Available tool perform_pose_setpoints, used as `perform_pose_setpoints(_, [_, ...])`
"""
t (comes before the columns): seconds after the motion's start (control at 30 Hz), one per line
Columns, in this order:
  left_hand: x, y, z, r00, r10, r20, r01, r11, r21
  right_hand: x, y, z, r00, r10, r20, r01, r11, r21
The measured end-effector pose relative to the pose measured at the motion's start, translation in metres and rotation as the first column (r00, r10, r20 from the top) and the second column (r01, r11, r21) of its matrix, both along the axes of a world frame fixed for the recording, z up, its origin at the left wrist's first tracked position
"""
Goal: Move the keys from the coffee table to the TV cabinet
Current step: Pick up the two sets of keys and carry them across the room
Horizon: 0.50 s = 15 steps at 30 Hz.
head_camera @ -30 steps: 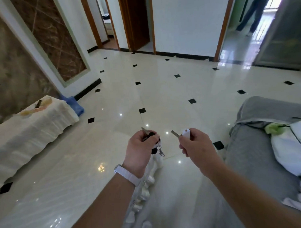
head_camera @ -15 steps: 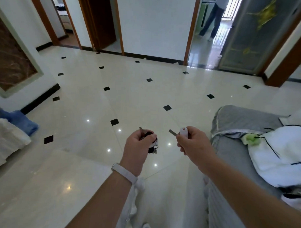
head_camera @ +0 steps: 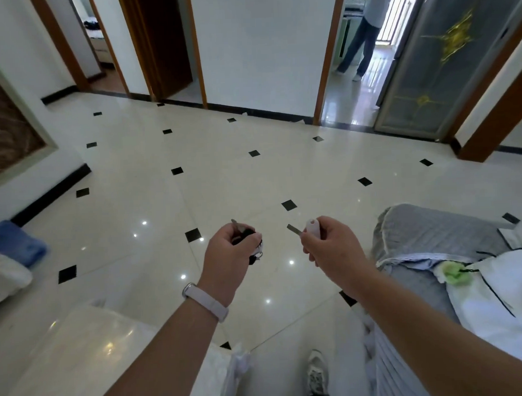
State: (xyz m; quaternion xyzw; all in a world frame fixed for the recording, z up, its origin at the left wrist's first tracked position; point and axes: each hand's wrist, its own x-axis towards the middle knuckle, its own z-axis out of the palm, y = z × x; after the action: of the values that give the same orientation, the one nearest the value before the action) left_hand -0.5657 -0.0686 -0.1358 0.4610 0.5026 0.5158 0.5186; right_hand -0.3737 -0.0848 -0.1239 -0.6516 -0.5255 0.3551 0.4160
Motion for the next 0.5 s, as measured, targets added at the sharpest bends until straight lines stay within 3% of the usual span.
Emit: perform_pose_setpoints(0.5, [0.063, 0.193, 0.014, 0.980, 0.171, -0.103, -0.176, 0.983, -0.047, 0.056, 0.231, -0.003, 0.982, 0.151, -0.112, -0.153, 0.988, -0.007])
